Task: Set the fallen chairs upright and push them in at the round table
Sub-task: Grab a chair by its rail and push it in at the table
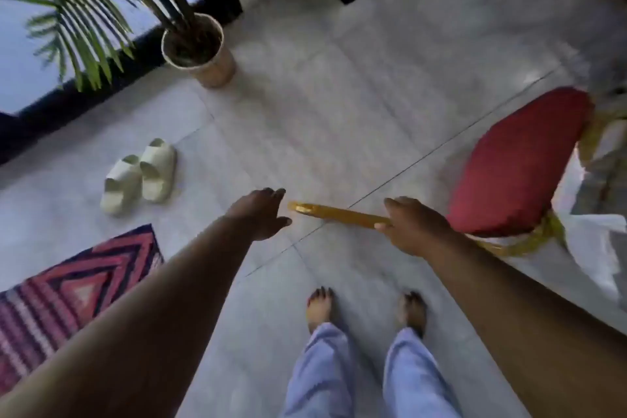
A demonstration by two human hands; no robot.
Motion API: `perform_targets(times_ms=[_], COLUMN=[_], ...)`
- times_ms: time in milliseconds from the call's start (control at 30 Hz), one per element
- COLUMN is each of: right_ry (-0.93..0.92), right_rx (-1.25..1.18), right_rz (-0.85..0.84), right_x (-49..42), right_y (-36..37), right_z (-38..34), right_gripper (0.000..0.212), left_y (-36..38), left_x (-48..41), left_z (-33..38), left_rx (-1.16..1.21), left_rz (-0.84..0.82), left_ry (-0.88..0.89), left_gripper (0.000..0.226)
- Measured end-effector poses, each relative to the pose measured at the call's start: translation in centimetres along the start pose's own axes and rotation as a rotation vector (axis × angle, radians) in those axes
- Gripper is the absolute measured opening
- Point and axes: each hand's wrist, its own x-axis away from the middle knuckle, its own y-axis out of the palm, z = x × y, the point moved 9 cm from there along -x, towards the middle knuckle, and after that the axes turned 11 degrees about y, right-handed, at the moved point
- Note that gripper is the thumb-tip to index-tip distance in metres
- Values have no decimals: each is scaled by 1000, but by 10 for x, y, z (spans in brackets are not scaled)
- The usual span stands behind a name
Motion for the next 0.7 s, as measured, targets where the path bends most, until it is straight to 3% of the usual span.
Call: perform_targets(times_ms=[167,267,400,500,700], right_ry=[-61,-99,-172,-200,-200], right_rx=[45,25,64,140,122], right_rz=[66,136,301,391,411], right_x=[-59,-77,-78,-74,-56], right_y=[56,73,81,79,64], right_z=[-26,-37,-49,-54,-47], right_gripper=[35,26,16,17,24], left_y=[55,76,81,80,64], left_x=[-76,-104,-120,-117,-99], left_z=[-13,-11,-8,-8,15], left_rx=[-29,-12,32,54,49], left_rz=[9,15,169,250,268], left_ry=[105,161,199,199,260], left_gripper=[69,52,27,25,23])
